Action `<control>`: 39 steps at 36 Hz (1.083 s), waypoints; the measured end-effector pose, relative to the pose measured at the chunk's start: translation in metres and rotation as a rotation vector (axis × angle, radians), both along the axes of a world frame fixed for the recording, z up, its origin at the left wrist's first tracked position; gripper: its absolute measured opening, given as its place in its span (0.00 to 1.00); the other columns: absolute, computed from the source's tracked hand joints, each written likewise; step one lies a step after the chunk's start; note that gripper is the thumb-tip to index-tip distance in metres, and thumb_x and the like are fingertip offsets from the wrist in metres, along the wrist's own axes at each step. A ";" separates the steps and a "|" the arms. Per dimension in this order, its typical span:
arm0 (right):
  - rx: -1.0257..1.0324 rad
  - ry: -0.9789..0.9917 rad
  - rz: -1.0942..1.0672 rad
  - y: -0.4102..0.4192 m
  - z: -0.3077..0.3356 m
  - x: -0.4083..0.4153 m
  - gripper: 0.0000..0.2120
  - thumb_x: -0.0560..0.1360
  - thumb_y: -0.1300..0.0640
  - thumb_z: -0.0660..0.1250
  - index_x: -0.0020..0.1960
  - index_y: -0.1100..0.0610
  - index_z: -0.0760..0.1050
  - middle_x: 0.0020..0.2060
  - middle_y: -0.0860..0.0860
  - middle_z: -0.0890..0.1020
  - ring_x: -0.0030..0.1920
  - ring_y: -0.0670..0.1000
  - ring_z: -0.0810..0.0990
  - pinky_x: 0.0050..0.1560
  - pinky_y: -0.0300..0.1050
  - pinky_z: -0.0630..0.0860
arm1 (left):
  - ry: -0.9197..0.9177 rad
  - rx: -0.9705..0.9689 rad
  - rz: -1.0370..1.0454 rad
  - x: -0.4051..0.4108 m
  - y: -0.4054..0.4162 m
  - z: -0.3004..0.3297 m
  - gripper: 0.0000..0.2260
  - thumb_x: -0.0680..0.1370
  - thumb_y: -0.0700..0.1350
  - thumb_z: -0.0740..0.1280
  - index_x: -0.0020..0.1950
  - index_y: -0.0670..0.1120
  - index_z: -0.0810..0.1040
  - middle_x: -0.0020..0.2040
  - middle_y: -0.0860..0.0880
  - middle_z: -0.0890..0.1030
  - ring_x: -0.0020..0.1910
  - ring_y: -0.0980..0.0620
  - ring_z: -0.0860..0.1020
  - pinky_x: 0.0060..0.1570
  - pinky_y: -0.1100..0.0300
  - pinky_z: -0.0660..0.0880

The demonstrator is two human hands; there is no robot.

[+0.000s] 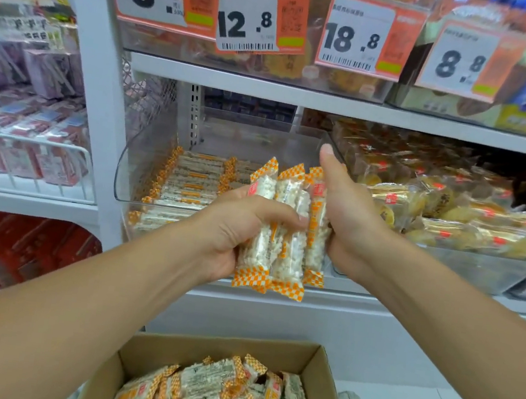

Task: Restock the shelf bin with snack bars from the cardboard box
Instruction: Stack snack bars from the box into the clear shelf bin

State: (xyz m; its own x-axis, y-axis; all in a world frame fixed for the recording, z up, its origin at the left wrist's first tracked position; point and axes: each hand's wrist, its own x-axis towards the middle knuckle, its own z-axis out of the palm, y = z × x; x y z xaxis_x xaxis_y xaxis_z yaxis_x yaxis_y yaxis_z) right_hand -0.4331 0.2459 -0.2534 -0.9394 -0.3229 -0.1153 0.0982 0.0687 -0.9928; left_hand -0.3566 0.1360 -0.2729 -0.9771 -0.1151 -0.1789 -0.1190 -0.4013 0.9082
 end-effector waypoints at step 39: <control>0.417 0.740 0.352 0.014 -0.010 0.006 0.30 0.75 0.50 0.73 0.75 0.45 0.69 0.63 0.42 0.76 0.61 0.38 0.74 0.61 0.35 0.71 | 0.016 0.322 0.263 -0.026 -0.020 0.002 0.22 0.85 0.55 0.55 0.72 0.42 0.71 0.62 0.37 0.81 0.56 0.40 0.83 0.47 0.42 0.83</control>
State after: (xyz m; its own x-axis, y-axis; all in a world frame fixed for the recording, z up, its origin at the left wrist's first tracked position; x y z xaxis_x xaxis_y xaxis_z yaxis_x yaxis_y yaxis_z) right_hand -0.4272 0.2601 -0.2630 -0.6755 -0.6715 0.3046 -0.6467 0.3411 -0.6822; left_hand -0.3830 0.1163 -0.2711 -0.9250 -0.3014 -0.2315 0.0383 -0.6799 0.7323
